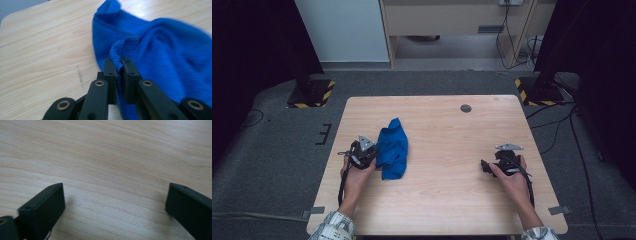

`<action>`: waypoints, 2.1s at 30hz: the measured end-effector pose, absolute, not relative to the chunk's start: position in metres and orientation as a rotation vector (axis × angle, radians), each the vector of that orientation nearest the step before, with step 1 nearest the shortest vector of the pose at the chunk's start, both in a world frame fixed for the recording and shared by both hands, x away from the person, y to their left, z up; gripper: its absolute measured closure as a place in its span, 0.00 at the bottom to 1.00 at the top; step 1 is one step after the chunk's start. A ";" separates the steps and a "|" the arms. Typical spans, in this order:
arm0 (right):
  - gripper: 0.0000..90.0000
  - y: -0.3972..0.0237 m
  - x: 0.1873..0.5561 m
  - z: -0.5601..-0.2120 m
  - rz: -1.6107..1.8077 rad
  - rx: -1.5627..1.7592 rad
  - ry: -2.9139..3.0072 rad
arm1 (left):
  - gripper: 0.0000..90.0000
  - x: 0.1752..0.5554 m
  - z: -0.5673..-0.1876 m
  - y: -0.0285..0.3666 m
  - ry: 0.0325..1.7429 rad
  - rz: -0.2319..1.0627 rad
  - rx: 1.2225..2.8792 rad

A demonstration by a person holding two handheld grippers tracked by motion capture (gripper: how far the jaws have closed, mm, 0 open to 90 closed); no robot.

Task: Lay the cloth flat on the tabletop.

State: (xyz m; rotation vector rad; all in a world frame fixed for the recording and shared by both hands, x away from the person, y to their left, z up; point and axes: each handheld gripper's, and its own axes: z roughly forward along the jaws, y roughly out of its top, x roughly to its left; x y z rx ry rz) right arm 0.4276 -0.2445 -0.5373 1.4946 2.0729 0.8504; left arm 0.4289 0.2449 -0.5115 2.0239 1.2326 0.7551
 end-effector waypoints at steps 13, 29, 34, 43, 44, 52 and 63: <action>0.49 -0.193 0.415 -0.502 1.070 1.173 2.144 | 0.93 0.445 -0.527 0.238 1.217 0.705 2.109; 0.64 -0.136 0.439 -0.487 1.122 1.091 2.209 | 0.95 0.439 -0.529 0.211 1.068 0.589 2.150; 0.68 -0.111 0.452 -0.487 1.136 1.070 2.245 | 0.95 0.438 -0.529 0.207 1.037 0.566 2.153; 0.78 -0.081 0.479 -0.489 1.165 1.066 2.286 | 0.95 0.436 -0.529 0.202 1.024 0.583 2.167; 0.81 -0.076 0.483 -0.489 1.181 1.072 2.290 | 0.94 0.435 -0.528 0.202 1.028 0.600 2.163; 0.87 -0.047 0.502 -0.493 1.224 1.063 2.327 | 0.93 0.423 -0.514 0.215 1.073 0.676 2.067; 0.63 -0.007 0.511 -0.514 1.203 1.067 2.428 | 0.89 0.419 -0.509 0.220 1.116 0.716 2.026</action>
